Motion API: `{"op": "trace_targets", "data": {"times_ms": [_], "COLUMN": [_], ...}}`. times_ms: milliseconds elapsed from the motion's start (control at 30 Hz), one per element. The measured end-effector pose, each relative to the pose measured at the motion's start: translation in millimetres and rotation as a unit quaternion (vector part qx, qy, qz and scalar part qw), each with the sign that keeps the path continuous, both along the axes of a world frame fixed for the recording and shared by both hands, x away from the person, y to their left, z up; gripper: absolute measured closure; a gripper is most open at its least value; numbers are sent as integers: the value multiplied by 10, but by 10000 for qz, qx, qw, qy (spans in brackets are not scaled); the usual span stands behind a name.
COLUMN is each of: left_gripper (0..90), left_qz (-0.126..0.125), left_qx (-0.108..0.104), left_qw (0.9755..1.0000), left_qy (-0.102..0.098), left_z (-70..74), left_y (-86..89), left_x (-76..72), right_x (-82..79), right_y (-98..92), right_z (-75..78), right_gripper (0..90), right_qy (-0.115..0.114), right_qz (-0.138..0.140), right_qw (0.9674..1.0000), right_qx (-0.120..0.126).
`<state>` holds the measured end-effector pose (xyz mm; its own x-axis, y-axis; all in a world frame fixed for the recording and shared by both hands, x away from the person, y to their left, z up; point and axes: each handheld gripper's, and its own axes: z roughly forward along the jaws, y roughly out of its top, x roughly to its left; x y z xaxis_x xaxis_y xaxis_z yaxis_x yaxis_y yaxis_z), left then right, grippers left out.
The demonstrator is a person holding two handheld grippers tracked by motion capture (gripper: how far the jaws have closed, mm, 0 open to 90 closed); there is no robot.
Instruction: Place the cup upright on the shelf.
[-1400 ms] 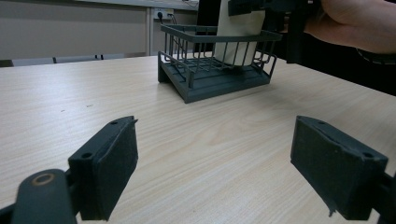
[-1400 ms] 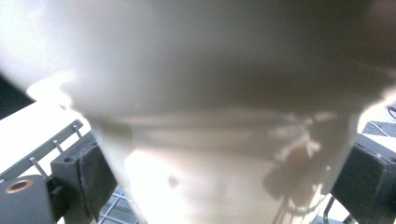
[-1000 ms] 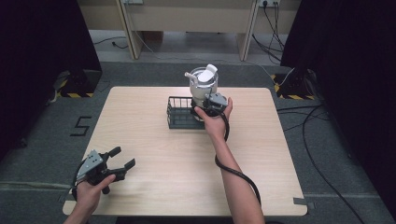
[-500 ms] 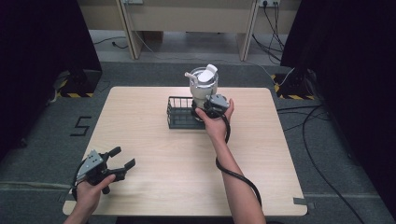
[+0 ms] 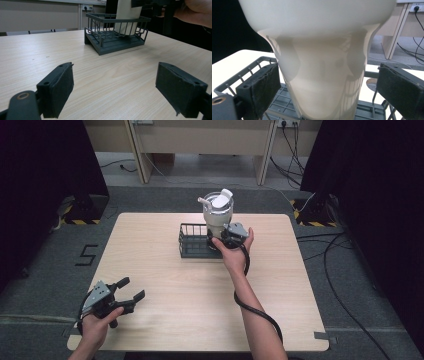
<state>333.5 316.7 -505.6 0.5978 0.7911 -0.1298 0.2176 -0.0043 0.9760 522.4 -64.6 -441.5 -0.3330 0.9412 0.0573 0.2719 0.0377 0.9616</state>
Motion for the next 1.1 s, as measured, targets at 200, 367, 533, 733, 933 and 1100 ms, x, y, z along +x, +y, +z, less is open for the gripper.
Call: {"op": "trace_targets", "data": {"times_ms": [200, 367, 533, 733, 933, 1100], "left_gripper": [143, 143, 143, 143, 143, 143], "left_qz": [-1, 2, 8, 2, 4, 5], "left_qx": [2, 6, 10, 25, 32, 44], "left_qw": [10000, 10000, 10000, 10000, 10000, 10000], "left_qy": [0, 0, -2, -2, 2, 4], "left_z": [0, 0, 1, 1, 0, -1], "left_y": [0, -3, 0, 1, -1, -2], "left_x": [0, -1, -2, -3, -3, -3], "right_x": [-49, -95, -137, -200, -259, -313], "right_y": [-48, -82, -115, -179, -266, -322], "right_z": [7, -3, 5, 21, 40, 58], "right_gripper": [68, 79, 76, 76, 78, 81], "right_qy": [46, 81, 49, 69, 29, 21], "right_qz": [-4, -8, 47, 43, 38, 31], "right_qw": [10000, 9999, 9999, 9998, 9999, 9999], "right_qx": [17, 82, 79, 183, 163, 139]}}
